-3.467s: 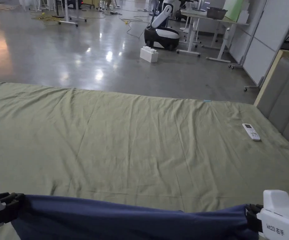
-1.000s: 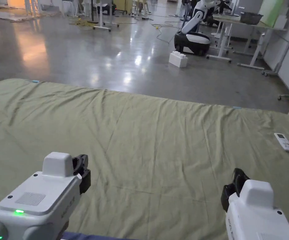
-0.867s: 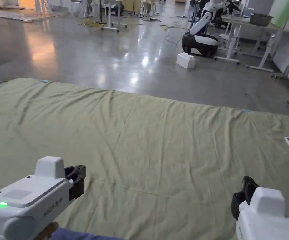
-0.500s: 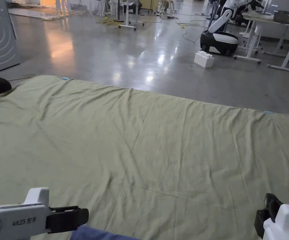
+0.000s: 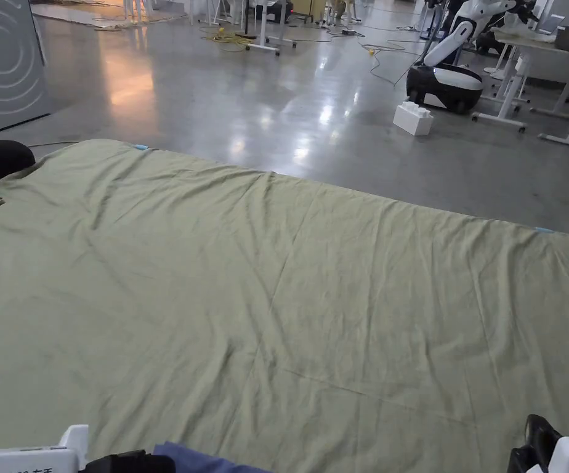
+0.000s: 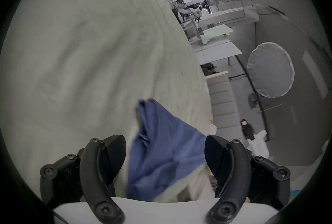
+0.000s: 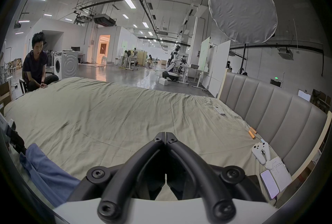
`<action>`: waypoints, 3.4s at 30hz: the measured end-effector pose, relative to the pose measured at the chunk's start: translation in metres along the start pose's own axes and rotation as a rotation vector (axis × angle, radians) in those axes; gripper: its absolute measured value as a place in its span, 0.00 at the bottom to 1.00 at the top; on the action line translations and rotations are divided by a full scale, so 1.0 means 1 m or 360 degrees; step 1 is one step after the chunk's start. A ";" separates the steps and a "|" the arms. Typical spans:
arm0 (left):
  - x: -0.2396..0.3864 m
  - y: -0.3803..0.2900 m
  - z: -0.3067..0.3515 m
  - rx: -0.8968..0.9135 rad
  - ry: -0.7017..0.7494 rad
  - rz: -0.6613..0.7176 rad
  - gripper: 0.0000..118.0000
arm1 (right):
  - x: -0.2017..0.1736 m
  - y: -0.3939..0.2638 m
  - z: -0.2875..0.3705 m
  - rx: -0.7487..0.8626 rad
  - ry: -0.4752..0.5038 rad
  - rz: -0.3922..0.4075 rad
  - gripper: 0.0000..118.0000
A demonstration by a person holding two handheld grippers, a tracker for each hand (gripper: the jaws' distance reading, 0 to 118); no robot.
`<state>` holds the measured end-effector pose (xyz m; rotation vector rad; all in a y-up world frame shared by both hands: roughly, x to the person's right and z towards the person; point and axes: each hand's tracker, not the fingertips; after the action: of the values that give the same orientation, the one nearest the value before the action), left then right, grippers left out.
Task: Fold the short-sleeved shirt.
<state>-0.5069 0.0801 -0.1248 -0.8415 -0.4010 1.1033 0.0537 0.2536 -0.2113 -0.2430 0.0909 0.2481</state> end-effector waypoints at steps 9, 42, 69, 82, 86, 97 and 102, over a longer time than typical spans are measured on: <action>0.054 -0.032 -0.042 -0.0146 0.0121 -0.0115 0.19 | -0.006 -0.006 0.002 -0.0029 0.0023 0.0018 0.00; 0.180 -0.015 0.048 0.0044 0.0928 -0.0577 0.09 | -0.003 -0.010 -0.002 -0.0001 0.0080 -0.0045 0.00; 0.195 -0.107 -0.207 -0.0381 0.0953 -0.0525 0.09 | 0.018 -0.031 0.005 -0.0077 0.0010 -0.0084 0.00; 0.225 -0.074 -0.132 -0.0097 0.0710 -0.0539 0.56 | 0.015 -0.034 0.005 -0.0089 0.0034 -0.0080 0.00; 0.227 -0.076 -0.118 -0.0023 0.0810 -0.0647 0.54 | 0.014 -0.032 0.006 -0.0088 0.0041 -0.0086 0.00; 0.200 -0.119 -0.200 -0.0480 0.0942 -0.0646 0.19 | 0.013 -0.035 0.008 -0.0098 0.0054 -0.0081 0.00; 0.205 -0.122 -0.207 -0.0406 0.0595 -0.0414 0.19 | 0.017 -0.037 0.012 -0.0101 0.0045 -0.0082 0.00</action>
<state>-0.2076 0.1594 -0.1866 -1.1610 -0.3284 0.6427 0.0801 0.2257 -0.1932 -0.3115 0.1050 0.1965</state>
